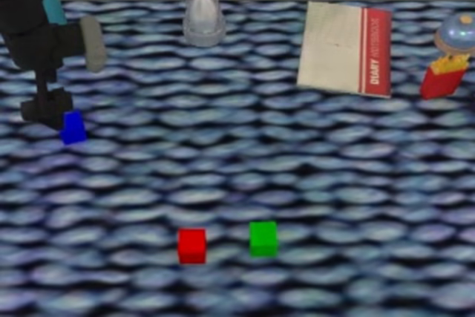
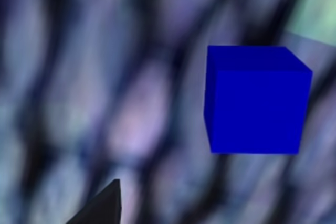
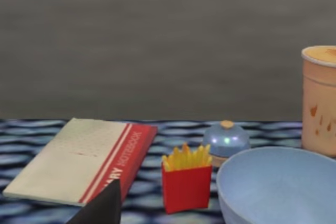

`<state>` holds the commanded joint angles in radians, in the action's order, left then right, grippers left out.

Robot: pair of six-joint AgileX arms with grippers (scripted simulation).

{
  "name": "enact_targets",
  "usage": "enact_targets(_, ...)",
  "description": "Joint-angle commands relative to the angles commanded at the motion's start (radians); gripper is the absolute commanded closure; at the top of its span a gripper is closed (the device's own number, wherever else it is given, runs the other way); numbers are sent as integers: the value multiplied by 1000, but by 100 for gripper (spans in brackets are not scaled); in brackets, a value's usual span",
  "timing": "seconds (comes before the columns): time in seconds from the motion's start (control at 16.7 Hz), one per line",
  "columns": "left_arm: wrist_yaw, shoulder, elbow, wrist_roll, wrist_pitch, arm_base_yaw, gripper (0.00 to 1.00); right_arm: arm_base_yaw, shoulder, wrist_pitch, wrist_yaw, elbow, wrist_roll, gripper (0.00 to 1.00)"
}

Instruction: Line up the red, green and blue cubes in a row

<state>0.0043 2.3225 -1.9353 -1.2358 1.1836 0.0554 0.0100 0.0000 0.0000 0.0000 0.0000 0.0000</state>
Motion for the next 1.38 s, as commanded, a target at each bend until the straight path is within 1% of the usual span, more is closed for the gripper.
enact_targets(0.3, 0, 7, 11, 2, -15, 4, 0, 0, 0, 0, 0, 0, 0, 0)
enact_targets(0.84, 1, 107, 164, -2, -271, -1, 0, 0, 0, 0, 0, 0, 0, 0)
enact_targets(1.14, 1, 112, 171, -2, -284, -1, 0, 0, 0, 0, 0, 0, 0, 0)
enact_targets(1.38, 1, 112, 171, -2, -284, -1, 30, 0, 0, 0, 0, 0, 0, 0)
